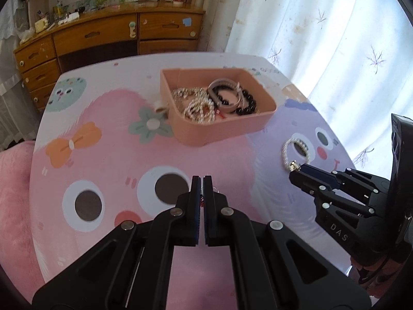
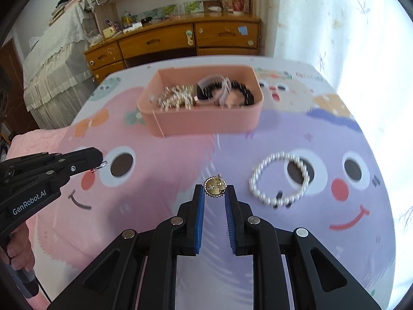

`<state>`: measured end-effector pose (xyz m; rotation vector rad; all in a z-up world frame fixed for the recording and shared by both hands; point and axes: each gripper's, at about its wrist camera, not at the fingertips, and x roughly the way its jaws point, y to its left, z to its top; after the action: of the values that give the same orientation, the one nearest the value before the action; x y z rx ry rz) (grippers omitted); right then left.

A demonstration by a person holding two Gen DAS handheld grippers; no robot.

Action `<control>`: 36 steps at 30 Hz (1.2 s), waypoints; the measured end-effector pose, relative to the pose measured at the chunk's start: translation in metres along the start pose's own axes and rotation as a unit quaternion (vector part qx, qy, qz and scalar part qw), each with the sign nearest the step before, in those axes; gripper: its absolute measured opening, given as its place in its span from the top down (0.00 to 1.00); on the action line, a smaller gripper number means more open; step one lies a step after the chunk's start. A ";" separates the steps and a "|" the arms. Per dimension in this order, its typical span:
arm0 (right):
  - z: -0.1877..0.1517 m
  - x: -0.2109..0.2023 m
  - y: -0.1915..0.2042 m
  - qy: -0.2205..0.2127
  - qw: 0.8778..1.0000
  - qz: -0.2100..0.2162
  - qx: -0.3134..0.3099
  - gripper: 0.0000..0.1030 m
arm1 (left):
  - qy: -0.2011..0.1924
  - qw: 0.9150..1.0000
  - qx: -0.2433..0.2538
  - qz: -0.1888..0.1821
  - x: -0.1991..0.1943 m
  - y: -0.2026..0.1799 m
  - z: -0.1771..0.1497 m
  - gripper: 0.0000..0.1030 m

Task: Organize jewelry
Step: 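Drop the pendant into the pink tray while the left gripper drops the ring there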

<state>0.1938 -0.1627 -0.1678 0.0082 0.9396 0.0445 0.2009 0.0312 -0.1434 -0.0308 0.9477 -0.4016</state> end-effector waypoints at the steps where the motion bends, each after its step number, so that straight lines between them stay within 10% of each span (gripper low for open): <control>1: 0.005 -0.003 0.001 -0.005 1.000 0.002 -0.001 0.85 | -0.008 1.000 0.002 -0.004 -0.003 -0.002 0.005 1.00; 18: 0.092 -0.004 -0.013 -0.082 0.997 0.001 0.008 0.84 | -0.111 0.994 0.014 -0.022 0.002 -0.020 0.092 1.00; 27: 0.118 0.035 -0.025 -0.059 0.998 0.015 0.001 0.84 | -0.095 0.995 -0.002 0.014 0.040 -0.019 0.114 0.98; 30: 0.119 0.044 -0.024 -0.052 0.998 0.017 -0.011 0.84 | -0.090 0.996 -0.011 0.023 0.047 -0.012 0.115 0.85; 32: 0.118 0.049 -0.024 -0.047 0.999 0.018 -0.012 0.84 | -0.093 0.995 -0.017 0.035 0.047 -0.007 0.112 0.48; 36: 0.114 0.055 -0.027 -0.038 0.999 0.015 -0.008 0.80 | -0.104 0.993 -0.036 0.048 0.040 0.007 0.104 0.41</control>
<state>0.3195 -0.1861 -0.1459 0.0094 0.8635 0.0778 0.3063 0.0085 -0.1150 -0.0913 0.7544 -0.2684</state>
